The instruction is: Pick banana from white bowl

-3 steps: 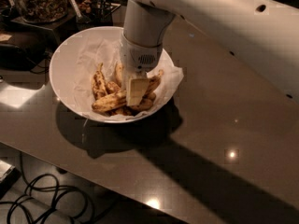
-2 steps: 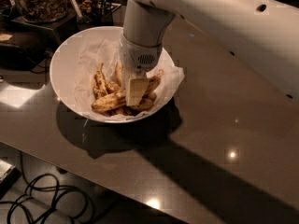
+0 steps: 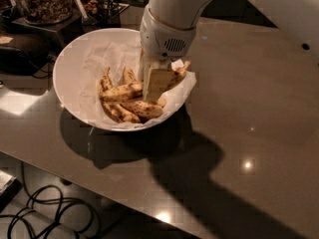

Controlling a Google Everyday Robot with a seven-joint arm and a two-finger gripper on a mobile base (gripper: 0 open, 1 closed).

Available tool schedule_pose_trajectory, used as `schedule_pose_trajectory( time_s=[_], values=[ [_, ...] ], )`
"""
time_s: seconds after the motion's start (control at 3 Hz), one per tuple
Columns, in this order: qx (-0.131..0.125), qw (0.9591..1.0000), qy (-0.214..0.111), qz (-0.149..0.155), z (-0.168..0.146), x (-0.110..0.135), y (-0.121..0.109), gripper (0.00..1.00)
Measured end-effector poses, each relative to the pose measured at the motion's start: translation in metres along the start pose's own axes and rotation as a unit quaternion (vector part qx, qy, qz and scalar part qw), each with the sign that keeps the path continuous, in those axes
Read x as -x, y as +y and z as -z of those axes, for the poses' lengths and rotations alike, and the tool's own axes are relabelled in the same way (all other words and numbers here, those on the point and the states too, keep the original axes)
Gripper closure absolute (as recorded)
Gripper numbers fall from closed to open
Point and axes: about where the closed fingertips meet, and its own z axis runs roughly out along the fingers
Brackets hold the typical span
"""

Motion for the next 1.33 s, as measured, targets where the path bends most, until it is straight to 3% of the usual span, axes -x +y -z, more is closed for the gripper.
schedule_pose_trajectory(
  time_s=[0.33,1.0,1.33],
  values=[
    [0.001,0.9997,-0.010,-0.023,0.016,0.005,0.030,1.00],
    [0.003,0.9913,-0.037,-0.126,0.043,0.018,0.114,1.00],
    [0.007,0.9873,-0.040,-0.154,0.050,0.026,0.145,1.00]
  ],
)
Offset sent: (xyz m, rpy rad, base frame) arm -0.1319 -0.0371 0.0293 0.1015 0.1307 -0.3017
